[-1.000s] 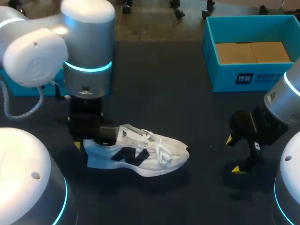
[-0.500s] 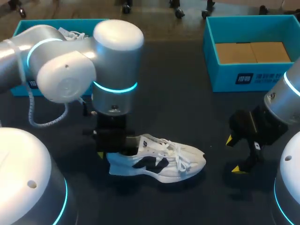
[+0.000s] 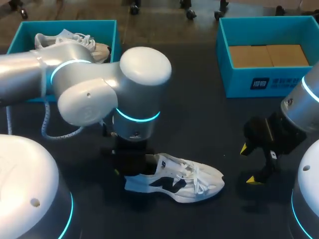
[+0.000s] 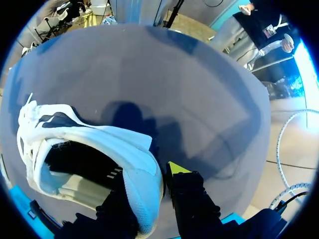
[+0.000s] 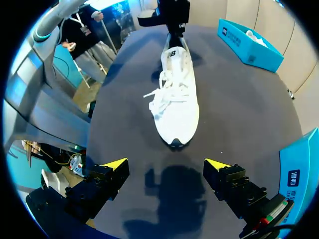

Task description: Take the shoe out of the shoebox, open the shoe tongue, remove and reinsert the insole, then place the shoe into the shoebox

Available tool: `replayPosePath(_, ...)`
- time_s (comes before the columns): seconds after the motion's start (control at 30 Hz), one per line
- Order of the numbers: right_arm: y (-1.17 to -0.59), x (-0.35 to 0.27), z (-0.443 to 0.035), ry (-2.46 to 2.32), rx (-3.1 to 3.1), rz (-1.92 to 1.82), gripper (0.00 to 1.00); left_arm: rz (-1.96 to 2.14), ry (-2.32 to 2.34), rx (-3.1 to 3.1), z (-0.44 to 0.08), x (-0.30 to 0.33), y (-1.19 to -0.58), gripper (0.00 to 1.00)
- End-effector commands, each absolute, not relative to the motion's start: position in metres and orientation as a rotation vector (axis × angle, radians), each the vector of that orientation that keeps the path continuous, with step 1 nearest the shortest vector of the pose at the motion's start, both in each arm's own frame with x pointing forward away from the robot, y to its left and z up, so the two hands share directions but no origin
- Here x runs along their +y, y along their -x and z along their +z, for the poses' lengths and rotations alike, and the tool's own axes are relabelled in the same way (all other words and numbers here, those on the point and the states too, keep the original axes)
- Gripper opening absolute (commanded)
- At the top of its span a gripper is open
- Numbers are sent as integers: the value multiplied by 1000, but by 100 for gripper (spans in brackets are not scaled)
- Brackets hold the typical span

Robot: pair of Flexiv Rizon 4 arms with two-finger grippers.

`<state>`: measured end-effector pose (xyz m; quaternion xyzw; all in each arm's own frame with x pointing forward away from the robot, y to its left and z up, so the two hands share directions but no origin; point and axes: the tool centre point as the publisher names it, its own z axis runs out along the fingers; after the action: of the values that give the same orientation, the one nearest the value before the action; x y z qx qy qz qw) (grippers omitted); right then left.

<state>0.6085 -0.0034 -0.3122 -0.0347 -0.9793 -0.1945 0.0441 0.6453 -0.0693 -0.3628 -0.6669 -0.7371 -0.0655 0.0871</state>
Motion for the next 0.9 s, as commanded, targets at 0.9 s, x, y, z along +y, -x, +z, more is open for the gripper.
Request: replayPosePath(0.9, -608, -3, -313, 105, -2994, -594, 100, -311, 2111, -2142, -376, -91, -649, 0)
